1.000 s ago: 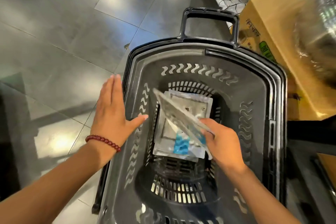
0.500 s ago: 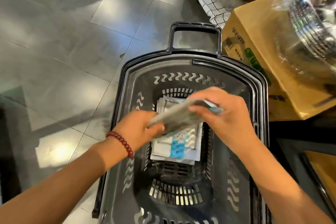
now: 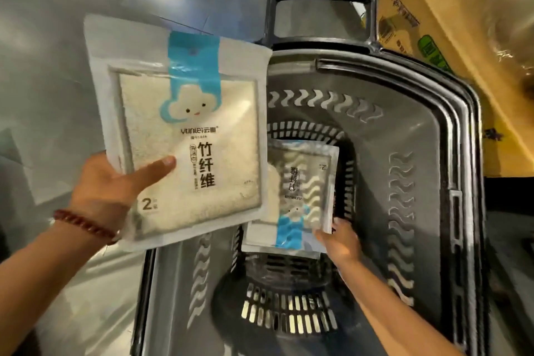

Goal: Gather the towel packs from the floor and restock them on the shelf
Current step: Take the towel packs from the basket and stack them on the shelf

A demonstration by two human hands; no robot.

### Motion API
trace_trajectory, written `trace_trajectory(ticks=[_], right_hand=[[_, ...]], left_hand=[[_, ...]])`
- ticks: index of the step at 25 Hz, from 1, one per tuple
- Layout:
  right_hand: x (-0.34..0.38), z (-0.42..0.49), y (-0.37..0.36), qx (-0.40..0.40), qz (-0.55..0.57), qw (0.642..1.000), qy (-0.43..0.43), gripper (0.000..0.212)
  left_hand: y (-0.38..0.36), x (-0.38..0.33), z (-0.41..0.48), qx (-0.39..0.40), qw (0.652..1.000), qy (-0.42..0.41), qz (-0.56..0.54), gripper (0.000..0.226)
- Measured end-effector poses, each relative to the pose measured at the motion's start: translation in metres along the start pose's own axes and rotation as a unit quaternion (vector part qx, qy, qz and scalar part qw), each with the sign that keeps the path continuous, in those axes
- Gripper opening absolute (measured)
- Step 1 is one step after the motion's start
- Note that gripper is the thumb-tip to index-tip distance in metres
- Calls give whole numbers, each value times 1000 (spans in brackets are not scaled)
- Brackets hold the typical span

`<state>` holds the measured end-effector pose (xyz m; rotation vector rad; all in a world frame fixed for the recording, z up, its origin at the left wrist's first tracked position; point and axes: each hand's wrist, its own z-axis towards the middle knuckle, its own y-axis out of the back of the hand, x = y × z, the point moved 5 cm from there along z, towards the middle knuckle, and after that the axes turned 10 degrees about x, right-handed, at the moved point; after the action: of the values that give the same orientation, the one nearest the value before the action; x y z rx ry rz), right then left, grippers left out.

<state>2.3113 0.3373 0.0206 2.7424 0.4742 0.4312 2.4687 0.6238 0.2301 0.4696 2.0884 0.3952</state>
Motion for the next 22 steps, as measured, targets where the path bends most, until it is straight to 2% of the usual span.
trace_trajectory(ticks=[3, 5, 14, 15, 18, 20, 22], right_hand=[[-2, 11, -15, 17, 39, 998, -43, 71], [-1, 17, -17, 1, 37, 997, -61, 74], [10, -4, 1, -101, 4, 995, -24, 21], [11, -9, 6, -110, 5, 994, -7, 13], [21, -35, 22, -126, 67, 983, 112, 23], [37, -65, 37, -135, 63, 967, 204, 17], [53, -94, 56, -178, 39, 945, 273, 22]], left_hand=[[-3, 4, 3, 14, 999, -17, -38, 19], [-3, 4, 5, 23, 998, -22, -53, 18], [-2, 8, 8, 23, 995, 9, -94, 20], [-2, 10, 8, 25, 995, 15, -94, 20], [1, 11, 2, 29, 996, 20, -77, 19], [3, 8, -5, 35, 997, 21, -71, 23], [6, 1, -14, 26, 997, 23, -64, 23]])
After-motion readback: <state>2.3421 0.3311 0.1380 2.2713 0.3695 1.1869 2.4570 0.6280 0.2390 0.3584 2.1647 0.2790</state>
